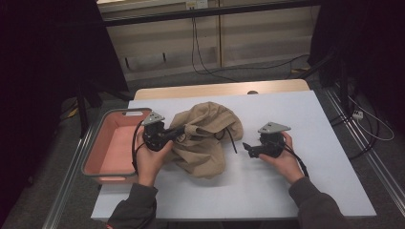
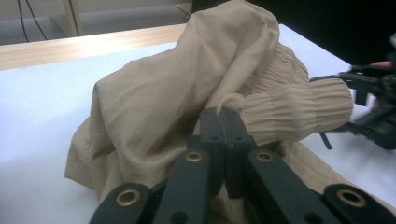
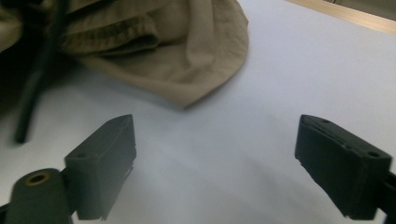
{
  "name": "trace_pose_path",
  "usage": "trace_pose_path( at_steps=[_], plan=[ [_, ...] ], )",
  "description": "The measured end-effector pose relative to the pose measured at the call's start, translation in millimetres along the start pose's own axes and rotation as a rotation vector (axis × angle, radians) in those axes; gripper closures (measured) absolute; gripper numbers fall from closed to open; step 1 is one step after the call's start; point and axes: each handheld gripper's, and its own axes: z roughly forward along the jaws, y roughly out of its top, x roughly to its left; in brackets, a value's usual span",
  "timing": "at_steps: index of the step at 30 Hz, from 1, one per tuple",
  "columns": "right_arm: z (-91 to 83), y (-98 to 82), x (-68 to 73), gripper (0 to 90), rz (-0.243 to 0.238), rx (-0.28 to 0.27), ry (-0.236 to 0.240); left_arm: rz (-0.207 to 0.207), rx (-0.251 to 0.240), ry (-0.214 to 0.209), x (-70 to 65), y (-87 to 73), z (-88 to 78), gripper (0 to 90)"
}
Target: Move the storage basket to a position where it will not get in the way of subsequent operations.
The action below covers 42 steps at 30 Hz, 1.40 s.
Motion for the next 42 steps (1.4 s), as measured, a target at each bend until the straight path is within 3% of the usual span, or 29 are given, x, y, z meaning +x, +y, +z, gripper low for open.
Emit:
trace_pose_path(
  at_steps=[3,5,7,12,18,20,23,24,26,29,32,36,39,42],
  plan=[
    [17.3,9.2,-1.7,21.5,0.017,0.040,0.035,0.002,0.002,0.006,0.5,-0.9,0.0,89.4],
    [26.8,15.1,-1.1,22.6,0.007,0.065,0.026,0.011,0.004,0.016,0.0,-1.0,-0.4,89.5],
    [34.3,19.9,-2.0,30.5,0.019,0.069,0.042,0.013,0.004,0.020,-0.5,-1.3,-1.1,89.5],
    [46.9,27.4,-3.8,34.6,0.037,0.099,0.064,0.016,0.006,0.027,0.6,-2.2,-2.0,89.5],
    [54.7,32.7,-1.3,50.6,0.023,0.130,0.103,0.009,0.006,0.026,1.5,-1.9,-2.2,89.4],
    [54.7,33.0,-1.6,62.7,0.021,0.128,0.109,0.012,0.007,0.030,1.4,-1.9,-2.6,89.4],
    [52.3,31.4,-1.3,86.3,0.033,0.125,0.150,0.021,0.008,0.035,1.2,-2.0,-3.0,89.4],
    [51.6,30.7,-0.4,88.6,0.021,0.123,0.157,0.023,0.008,0.038,1.2,-2.0,-3.1,89.4],
    [49.5,29.4,0.7,89.8,-0.029,0.118,0.153,0.026,0.008,0.038,1.1,-2.2,-3.3,89.4],
    [44.1,27.4,-3.3,90.0,0.005,0.126,0.165,0.028,0.007,0.042,2.3,-2.4,-4.7,89.4],
    [32.0,22.1,-8.1,90.0,-0.006,0.138,0.158,0.026,0.003,0.043,3.8,-2.4,-5.6,89.5],
    [8.2,11.8,-14.3,90.0,0.013,0.104,0.177,0.027,0.012,0.038,2.1,-3.7,-1.9,89.5],
    [-8.4,3.7,-16.7,90.0,-0.017,0.111,0.160,0.032,0.018,0.031,-1.9,-4.2,1.7,89.5],
    [-24.2,-5.8,-21.4,90.0,-0.013,0.100,0.157,0.035,0.025,0.018,-7.1,-4.5,5.8,89.5]
  ],
)
